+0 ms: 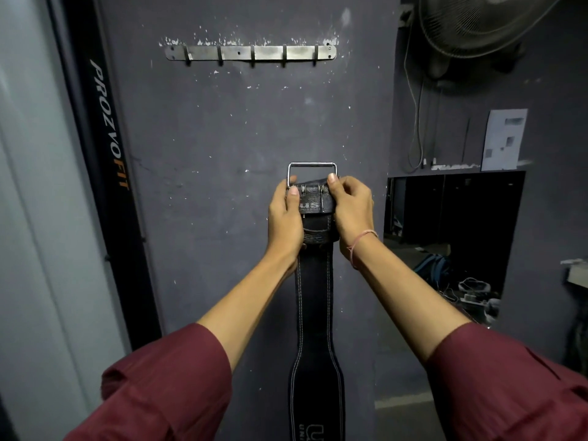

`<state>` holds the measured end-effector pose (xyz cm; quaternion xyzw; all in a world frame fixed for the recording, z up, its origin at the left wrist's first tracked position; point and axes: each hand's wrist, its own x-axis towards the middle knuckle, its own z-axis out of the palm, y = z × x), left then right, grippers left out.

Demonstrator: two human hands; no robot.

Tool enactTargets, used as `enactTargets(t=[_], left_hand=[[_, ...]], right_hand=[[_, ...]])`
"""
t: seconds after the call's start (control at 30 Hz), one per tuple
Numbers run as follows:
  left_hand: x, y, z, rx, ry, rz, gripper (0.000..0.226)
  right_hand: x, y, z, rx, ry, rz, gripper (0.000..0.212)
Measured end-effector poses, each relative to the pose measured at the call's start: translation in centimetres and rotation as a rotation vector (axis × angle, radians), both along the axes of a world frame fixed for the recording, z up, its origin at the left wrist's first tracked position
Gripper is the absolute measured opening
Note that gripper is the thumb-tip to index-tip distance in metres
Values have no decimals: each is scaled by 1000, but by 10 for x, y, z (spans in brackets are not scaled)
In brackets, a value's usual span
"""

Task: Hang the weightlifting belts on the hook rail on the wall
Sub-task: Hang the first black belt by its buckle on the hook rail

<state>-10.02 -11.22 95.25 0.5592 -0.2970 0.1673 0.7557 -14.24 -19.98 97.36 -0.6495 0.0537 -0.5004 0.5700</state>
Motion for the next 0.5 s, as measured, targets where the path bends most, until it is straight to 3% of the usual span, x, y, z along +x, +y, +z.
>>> enactTargets(t=[0.1,0.2,0.33,0.5], left_hand=[[5,1,1,-9,-49,23,19],[11,4,4,1,-59,72,18],[24,7,7,7,-68,169,24],[44,13,14,-1,-78,208,26]], right_hand=[[6,0,-3,113,-39,35,25],[9,5,-5,-43,-54,63,16],[20,11,-11,-164,-46,-12,29],[35,26,-9,-182,-130,15,29]])
